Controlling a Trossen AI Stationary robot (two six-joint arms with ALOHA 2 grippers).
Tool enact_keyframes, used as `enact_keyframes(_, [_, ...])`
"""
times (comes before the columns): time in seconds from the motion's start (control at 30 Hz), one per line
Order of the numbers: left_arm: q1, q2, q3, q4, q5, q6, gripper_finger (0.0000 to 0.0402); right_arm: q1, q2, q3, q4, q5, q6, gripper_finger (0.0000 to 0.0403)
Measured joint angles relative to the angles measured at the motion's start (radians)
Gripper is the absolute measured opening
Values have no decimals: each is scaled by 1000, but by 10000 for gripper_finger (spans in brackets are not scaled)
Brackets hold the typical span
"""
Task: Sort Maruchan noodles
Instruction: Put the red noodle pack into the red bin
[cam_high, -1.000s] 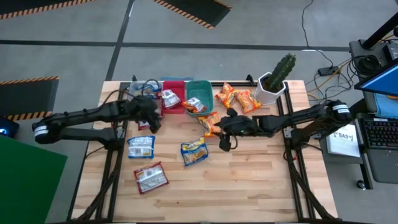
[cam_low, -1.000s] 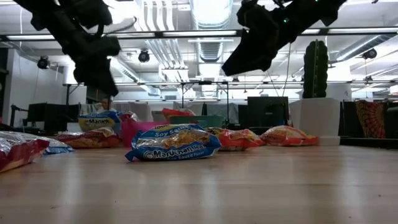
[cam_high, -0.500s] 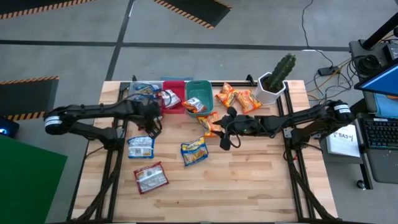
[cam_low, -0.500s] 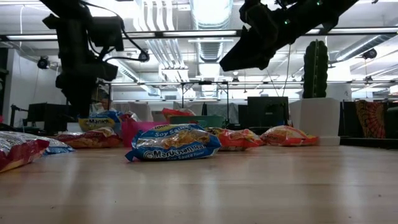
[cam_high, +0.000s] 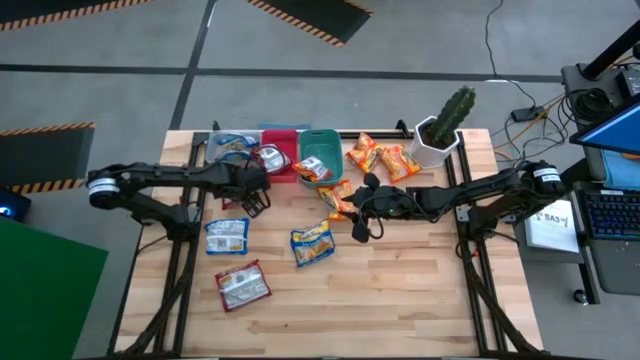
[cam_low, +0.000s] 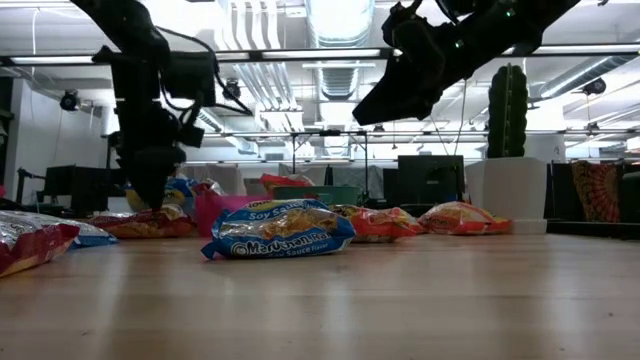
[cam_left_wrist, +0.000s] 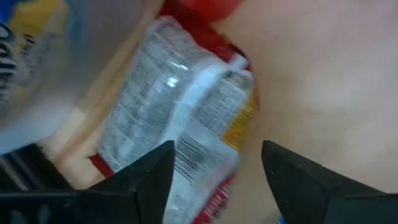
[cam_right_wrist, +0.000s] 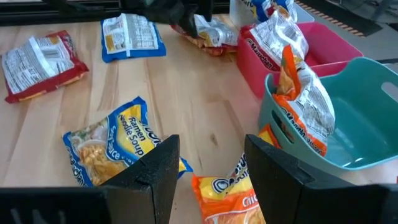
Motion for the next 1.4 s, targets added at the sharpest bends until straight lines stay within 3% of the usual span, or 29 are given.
enact_keyframes(0.2, [0, 86, -1, 35, -38, 0, 246, 0, 0, 0, 3, 0, 7, 171])
enact_keyframes(0.37, [-4, 142, -1, 46, -39, 1, 220, 0, 0, 0, 3, 0, 7, 171])
enact_keyframes(0.53, [-12, 168, -1, 46, -41, 1, 152, 0, 0, 0, 3, 0, 7, 171])
enact_keyframes(0.73, [-19, 141, 1, 24, -30, 15, 31, 0, 0, 0, 3, 0, 7, 171])
enact_keyframes(0.8, [-19, 111, 1, 7, -18, 20, 9, 0, 0, 0, 5, 0, 7, 171])
enact_keyframes(0.97, [-20, -23, 0, -45, 70, 94, 8, 0, 0, 0, 23, 1, 8, 171])
enact_keyframes(1.23, [-35, -292, -2, -8, 319, 231, 0, 0, 37, -1, 147, 10, 21, 172])
enact_keyframes(1.4, [-71, -399, -2, 37, 340, 251, 0, 0, 112, 41, 225, 9, -45, 195])
